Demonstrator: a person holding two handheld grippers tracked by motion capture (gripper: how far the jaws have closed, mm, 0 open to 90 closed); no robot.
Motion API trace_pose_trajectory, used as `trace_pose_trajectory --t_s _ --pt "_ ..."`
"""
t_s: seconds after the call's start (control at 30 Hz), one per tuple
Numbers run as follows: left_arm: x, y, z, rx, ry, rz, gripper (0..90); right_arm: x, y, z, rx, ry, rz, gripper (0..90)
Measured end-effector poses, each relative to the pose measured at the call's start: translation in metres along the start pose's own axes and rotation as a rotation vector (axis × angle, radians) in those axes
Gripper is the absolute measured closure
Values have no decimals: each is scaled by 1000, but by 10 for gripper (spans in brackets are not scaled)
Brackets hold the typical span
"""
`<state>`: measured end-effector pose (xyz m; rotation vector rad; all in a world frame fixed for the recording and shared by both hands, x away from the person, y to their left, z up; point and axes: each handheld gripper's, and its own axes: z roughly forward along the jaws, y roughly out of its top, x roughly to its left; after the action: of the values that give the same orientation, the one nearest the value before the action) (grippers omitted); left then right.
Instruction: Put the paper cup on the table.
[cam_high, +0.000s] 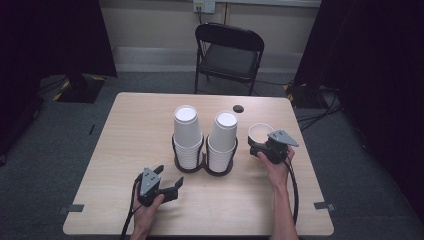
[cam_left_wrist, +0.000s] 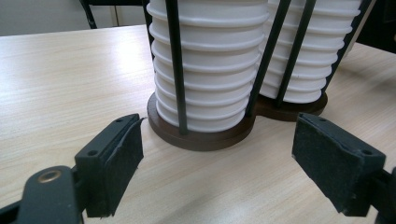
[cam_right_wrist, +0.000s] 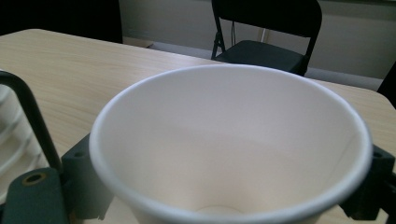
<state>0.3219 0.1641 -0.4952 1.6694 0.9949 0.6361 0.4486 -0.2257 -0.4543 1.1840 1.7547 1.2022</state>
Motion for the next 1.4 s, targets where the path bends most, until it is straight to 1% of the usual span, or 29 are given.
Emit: trace_pose_trajectory --t_s 0.13,0.17,0.2,0.27,0.33,0.4,0.53,0.6,0.67,0.8,0.87,0.93,1.0,1.07,1.1,1.23,1.3,1.33,1.37,1.4 --pt "0 0 0 3 2 -1 164 -4 -6 7 -4 1 11 114" --pt "0 0 0 4 4 2 164 -5 -7 8 7 7 21 114" --pt "0 0 0 2 6 1 164 -6 -8 9 11 9 29 112" --pt "0 0 0 -1 10 3 166 -7 -10 8 0 8 41 112" --pt "0 0 0 1 8 1 168 -8 -11 8 0 12 42 112" --pt "0 0 0 3 6 -1 169 -7 -11 6 8 9 38 109" --pt "0 0 0 3 8 0 171 -10 -15 5 30 24 73 104" --pt "0 0 0 3 9 1 172 -11 -16 4 47 30 74 113" --pt "0 0 0 4 9 -4 172 -9 -18 3 39 16 66 114" --pt "0 0 0 1 9 -5 173 -10 -20 2 41 10 84 115" --pt "0 0 0 3 10 -2 175 -9 -21 2 64 5 78 125" --pt "0 0 0 2 10 -2 175 -10 -26 3 107 15 89 132" --pt "-1 0 0 1 10 3 175 -9 -28 2 128 18 103 128" --pt "-1 0 0 5 16 10 175 -5 -24 -3 117 13 91 126" --pt "-1 0 0 9 12 6 175 -3 -23 -4 122 7 89 126" --pt "-1 0 0 -2 18 2 175 -2 -27 -7 175 -11 109 130" --pt "-1 0 0 2 21 10 175 1 -29 -11 168 -16 116 133" --pt "-2 0 0 4 22 7 175 2 -30 -13 167 -24 120 132" --pt "-1 0 0 5 21 10 175 3 -31 -14 175 -20 127 131" --pt "-2 0 0 4 20 4 175 4 -33 -15 178 -20 133 132"
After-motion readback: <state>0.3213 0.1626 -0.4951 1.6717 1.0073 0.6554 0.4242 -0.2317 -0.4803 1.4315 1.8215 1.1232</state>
